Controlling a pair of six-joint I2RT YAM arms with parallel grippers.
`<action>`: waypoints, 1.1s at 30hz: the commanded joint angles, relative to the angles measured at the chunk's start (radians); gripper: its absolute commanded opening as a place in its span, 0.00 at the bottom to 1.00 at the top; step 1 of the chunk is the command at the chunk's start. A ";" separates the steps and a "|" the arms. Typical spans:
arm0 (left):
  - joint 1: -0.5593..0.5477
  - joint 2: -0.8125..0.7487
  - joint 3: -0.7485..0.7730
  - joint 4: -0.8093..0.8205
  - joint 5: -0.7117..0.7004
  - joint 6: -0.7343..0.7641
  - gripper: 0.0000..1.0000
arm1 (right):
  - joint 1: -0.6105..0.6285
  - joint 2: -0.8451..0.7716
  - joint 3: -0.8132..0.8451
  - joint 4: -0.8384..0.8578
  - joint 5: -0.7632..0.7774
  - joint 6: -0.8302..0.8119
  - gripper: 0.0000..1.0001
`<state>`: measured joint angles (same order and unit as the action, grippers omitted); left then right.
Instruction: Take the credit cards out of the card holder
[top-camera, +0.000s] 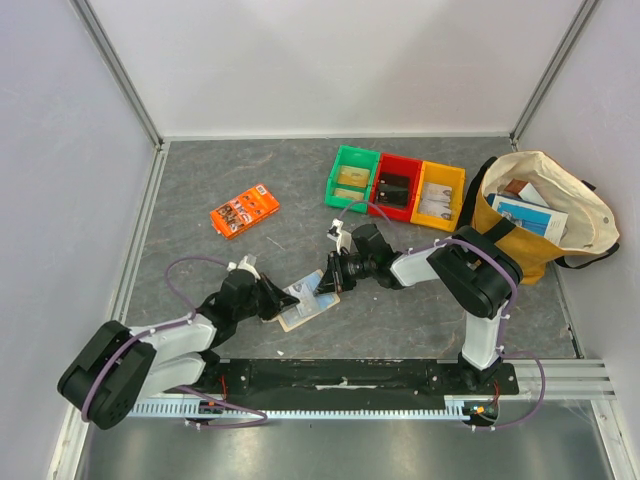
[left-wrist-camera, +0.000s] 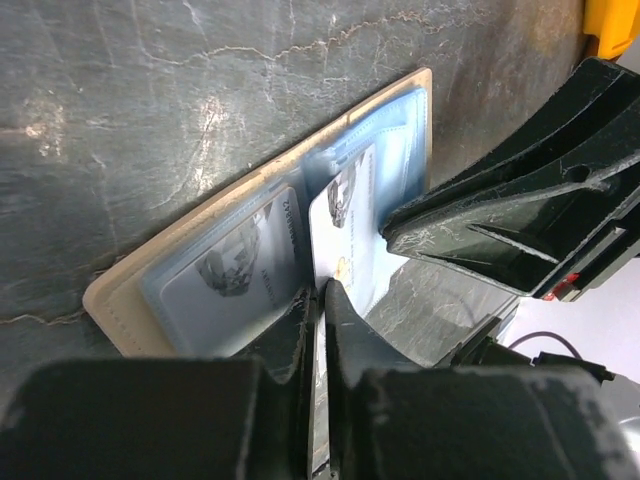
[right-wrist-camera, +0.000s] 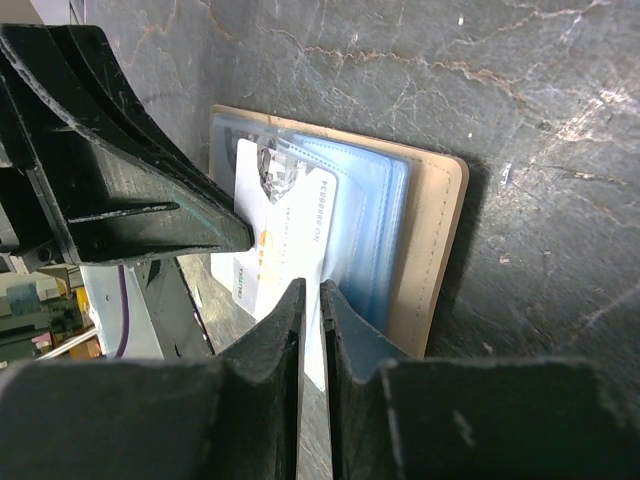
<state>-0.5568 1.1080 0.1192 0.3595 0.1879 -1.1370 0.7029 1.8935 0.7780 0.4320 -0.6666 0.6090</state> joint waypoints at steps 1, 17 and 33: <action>0.000 -0.043 -0.019 -0.059 -0.047 -0.001 0.02 | -0.014 0.045 -0.014 -0.098 0.081 -0.051 0.18; 0.000 -0.637 0.011 -0.623 -0.153 0.048 0.02 | -0.039 -0.129 0.073 -0.200 0.087 -0.090 0.24; -0.002 -0.403 0.532 -0.735 0.348 0.836 0.02 | -0.049 -0.691 0.141 -0.495 -0.021 -0.379 0.73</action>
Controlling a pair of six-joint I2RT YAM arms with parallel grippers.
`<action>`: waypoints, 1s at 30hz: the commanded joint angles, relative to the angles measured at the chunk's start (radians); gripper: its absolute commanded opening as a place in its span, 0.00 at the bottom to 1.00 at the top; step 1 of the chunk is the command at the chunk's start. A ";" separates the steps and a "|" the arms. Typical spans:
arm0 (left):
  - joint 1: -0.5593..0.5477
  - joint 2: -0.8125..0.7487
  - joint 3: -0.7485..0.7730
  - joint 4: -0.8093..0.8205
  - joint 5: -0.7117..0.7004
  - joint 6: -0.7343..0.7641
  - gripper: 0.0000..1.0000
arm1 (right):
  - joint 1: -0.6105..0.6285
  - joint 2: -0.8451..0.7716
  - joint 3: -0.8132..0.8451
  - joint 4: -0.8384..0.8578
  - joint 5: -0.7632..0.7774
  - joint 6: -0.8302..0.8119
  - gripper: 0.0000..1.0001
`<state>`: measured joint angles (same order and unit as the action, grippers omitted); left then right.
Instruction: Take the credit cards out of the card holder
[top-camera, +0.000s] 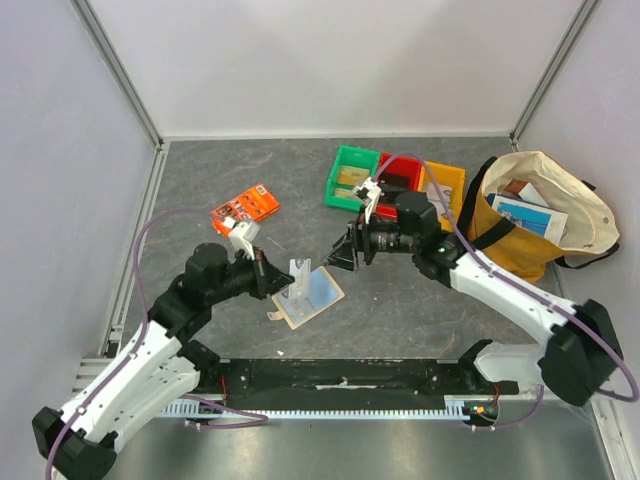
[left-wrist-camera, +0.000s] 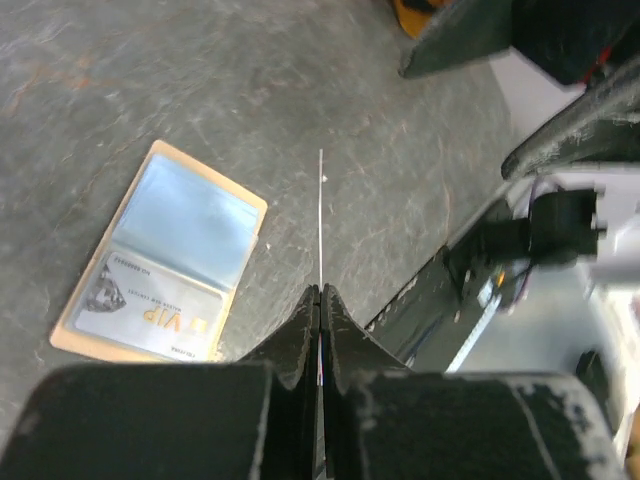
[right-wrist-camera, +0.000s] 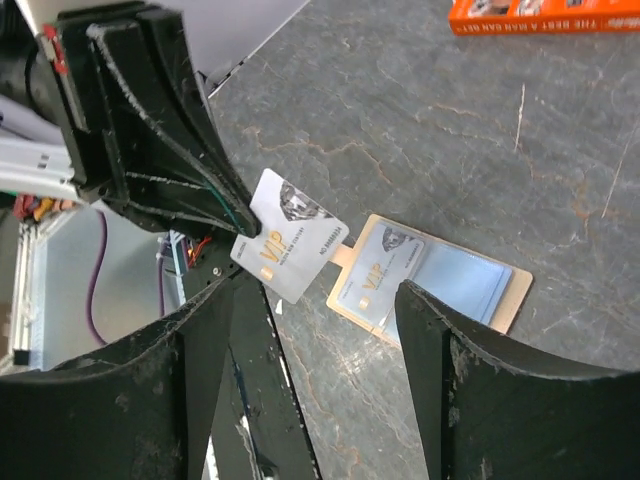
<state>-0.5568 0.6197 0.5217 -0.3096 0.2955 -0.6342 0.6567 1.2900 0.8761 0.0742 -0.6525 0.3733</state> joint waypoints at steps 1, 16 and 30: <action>0.000 0.118 0.171 -0.101 0.284 0.387 0.02 | -0.003 -0.107 0.053 -0.164 -0.036 -0.178 0.74; 0.000 0.394 0.491 -0.341 0.642 0.823 0.02 | 0.012 -0.066 0.175 -0.321 -0.291 -0.418 0.68; -0.002 0.324 0.456 -0.251 0.369 0.766 0.54 | 0.002 -0.014 0.195 -0.335 -0.070 -0.315 0.00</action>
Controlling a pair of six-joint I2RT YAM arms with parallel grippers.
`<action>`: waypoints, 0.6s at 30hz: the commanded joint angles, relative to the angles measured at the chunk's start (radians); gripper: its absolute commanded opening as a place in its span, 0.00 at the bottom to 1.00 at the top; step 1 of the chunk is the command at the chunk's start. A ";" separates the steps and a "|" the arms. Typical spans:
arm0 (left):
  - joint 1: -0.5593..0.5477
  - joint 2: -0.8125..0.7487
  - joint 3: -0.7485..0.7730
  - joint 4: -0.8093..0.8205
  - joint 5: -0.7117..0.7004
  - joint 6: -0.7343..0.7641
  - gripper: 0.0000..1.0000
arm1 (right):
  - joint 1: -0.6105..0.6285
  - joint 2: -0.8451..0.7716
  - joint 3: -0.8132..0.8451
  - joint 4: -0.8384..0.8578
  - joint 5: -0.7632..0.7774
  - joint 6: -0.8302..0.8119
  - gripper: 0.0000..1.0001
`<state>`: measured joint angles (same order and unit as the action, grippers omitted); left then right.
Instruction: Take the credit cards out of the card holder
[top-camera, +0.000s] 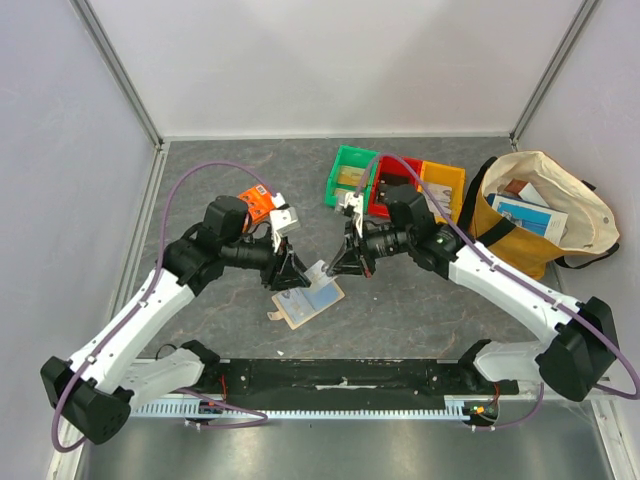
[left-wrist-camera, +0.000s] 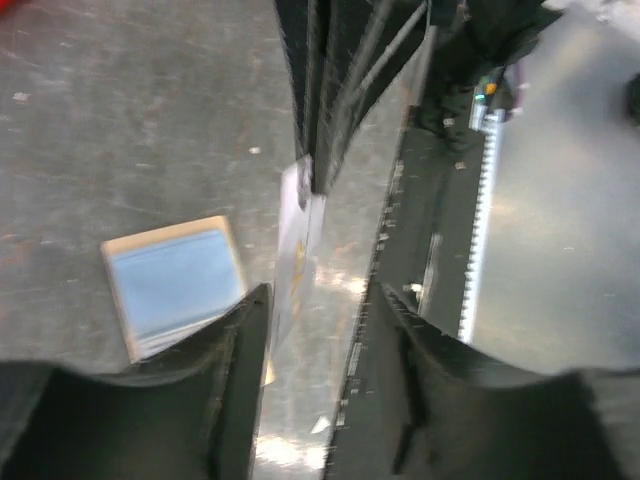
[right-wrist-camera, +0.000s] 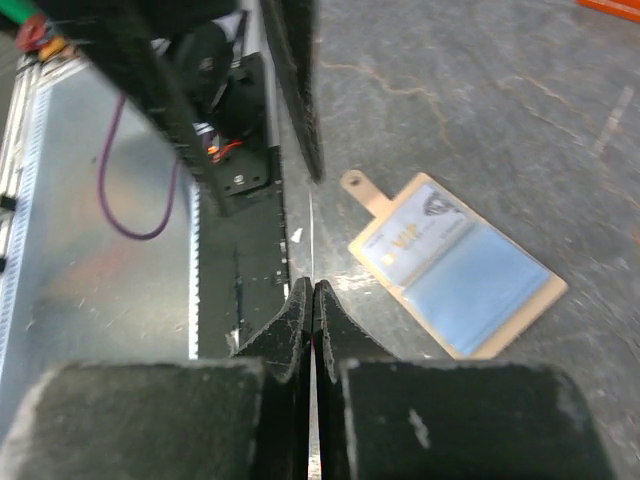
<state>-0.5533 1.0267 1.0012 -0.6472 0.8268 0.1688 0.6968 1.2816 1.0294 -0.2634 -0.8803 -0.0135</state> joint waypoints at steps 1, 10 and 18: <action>-0.004 -0.106 -0.047 0.110 -0.228 -0.051 0.62 | -0.058 0.001 0.043 -0.002 0.199 0.093 0.00; 0.024 -0.318 -0.180 0.261 -0.805 -0.233 0.76 | -0.318 0.131 0.184 -0.229 0.706 0.242 0.00; 0.174 -0.333 -0.208 0.270 -0.888 -0.318 0.76 | -0.511 0.329 0.408 -0.346 1.012 0.279 0.00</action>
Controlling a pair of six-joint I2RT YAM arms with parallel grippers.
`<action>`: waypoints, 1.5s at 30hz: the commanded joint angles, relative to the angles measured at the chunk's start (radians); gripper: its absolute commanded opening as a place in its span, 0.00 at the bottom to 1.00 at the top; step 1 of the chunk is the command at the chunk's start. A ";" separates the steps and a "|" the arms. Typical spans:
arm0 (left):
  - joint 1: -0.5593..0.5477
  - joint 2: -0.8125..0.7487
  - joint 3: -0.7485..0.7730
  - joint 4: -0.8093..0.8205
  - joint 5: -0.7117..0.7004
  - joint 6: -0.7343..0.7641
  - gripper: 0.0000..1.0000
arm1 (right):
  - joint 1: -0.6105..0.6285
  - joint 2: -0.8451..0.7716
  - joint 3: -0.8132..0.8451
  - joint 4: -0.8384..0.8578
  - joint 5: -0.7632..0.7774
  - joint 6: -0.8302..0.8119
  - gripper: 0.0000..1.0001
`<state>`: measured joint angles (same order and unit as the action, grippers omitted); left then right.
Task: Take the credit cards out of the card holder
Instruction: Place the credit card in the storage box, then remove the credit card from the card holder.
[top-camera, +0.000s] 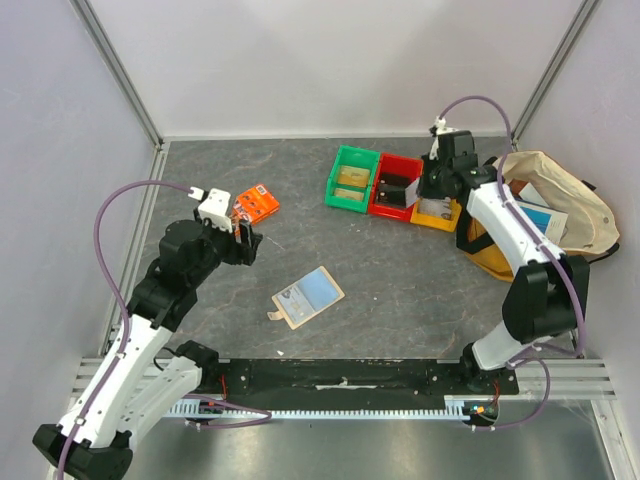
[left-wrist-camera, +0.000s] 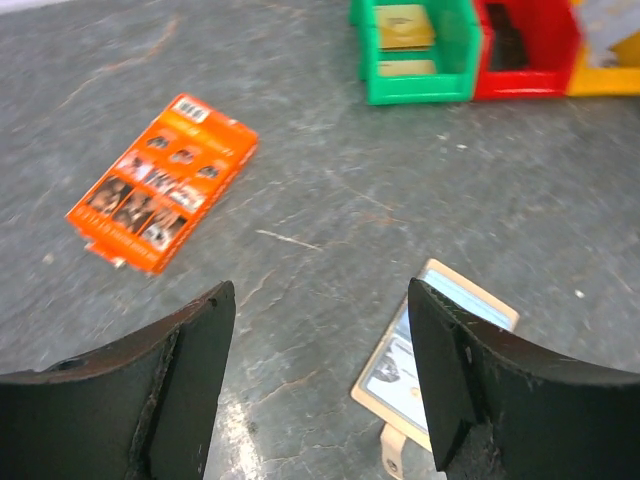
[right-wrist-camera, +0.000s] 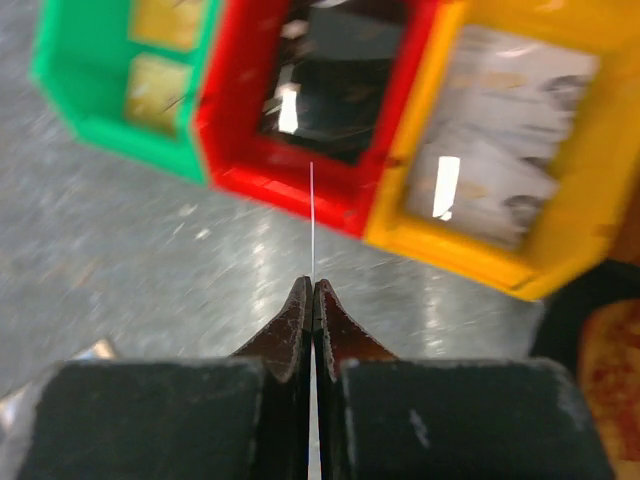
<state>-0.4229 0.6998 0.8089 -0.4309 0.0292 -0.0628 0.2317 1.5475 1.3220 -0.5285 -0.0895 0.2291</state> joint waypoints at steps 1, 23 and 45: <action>0.049 -0.005 -0.016 0.049 -0.101 -0.086 0.76 | -0.058 0.084 0.141 -0.085 0.259 0.035 0.00; 0.049 0.021 -0.028 0.040 -0.121 -0.075 0.74 | -0.161 0.310 0.257 -0.107 0.212 0.062 0.34; 0.047 0.112 -0.057 -0.019 0.038 -0.290 0.71 | 0.234 -0.196 -0.196 0.197 -0.117 0.004 0.55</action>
<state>-0.3771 0.8135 0.7773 -0.4408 -0.0151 -0.1917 0.3740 1.3865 1.2224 -0.4664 -0.0341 0.2184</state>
